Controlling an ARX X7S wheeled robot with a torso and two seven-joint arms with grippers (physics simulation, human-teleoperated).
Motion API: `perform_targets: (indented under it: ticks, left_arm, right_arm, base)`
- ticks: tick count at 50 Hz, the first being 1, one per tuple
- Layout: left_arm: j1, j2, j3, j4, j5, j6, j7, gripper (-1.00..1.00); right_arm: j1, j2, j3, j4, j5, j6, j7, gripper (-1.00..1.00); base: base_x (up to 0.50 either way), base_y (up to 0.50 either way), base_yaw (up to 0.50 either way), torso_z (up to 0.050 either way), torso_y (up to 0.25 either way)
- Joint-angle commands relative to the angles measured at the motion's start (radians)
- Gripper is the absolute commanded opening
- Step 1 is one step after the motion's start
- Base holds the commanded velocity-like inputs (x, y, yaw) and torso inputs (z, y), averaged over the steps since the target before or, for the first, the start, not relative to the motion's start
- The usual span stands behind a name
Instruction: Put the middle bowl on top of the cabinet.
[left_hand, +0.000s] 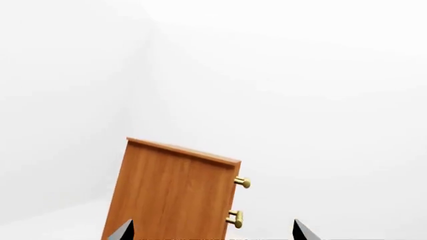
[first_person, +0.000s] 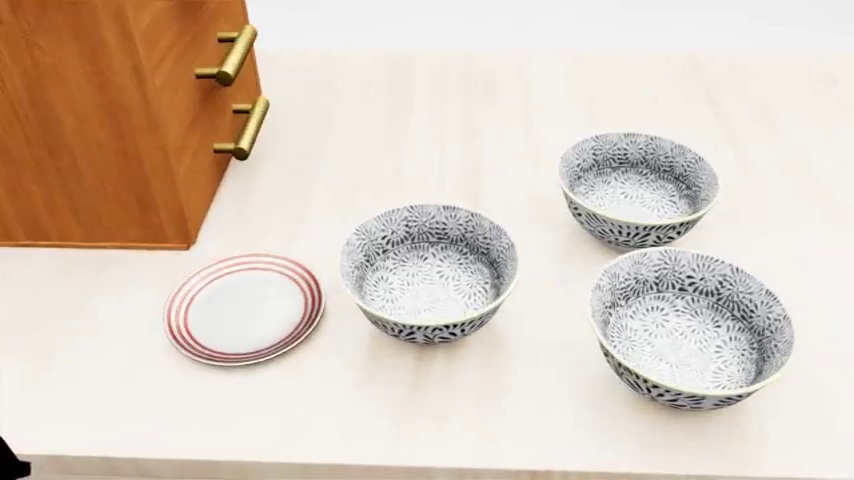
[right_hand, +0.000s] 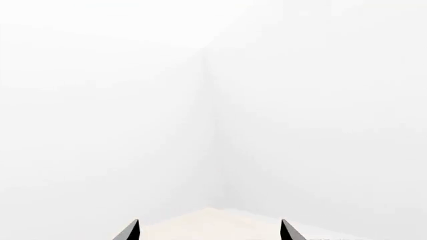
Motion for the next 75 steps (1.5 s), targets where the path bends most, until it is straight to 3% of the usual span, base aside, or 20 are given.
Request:
perform_targets:
  ticks: [1, 14, 26, 66, 75]
  left_arm:
    - [-0.016, -0.008, 0.016, -0.028, -0.007, 0.003, -0.019, 1.00]
    - [-0.006, -0.026, 0.036, -0.024, -0.005, 0.008, -0.033, 1.00]
    - [-0.008, -0.039, 0.041, -0.023, -0.013, 0.005, -0.049, 1.00]
    - [-0.012, -0.072, 0.062, -0.032, -0.026, 0.005, -0.092, 1.00]
    - [-0.016, -0.077, 0.067, -0.037, -0.028, 0.002, -0.101, 1.00]
  right_arm:
    - [-0.002, 0.015, -0.002, 0.004, 0.009, 0.003, 0.024, 1.00]
    - [-0.003, 0.024, -0.007, -0.018, -0.072, 0.065, 0.075, 1.00]
    - [-0.020, 0.023, -0.004, -0.005, -0.005, -0.009, 0.063, 1.00]
    - [-0.046, 0.034, -0.011, -0.026, -0.030, -0.016, 0.101, 1.00]
    - [-0.049, 0.032, -0.013, -0.028, -0.037, -0.026, 0.107, 1.00]
  base:
    - [0.00, 0.00, 0.00, 0.000, 0.000]
    - [0.00, 0.06, 0.00, 0.000, 0.000]
    - [0.03, 0.12, 0.00, 0.000, 0.000]
    - [0.37, 0.00, 0.00, 0.000, 0.000]
    - [0.00, 0.00, 0.00, 0.000, 0.000]
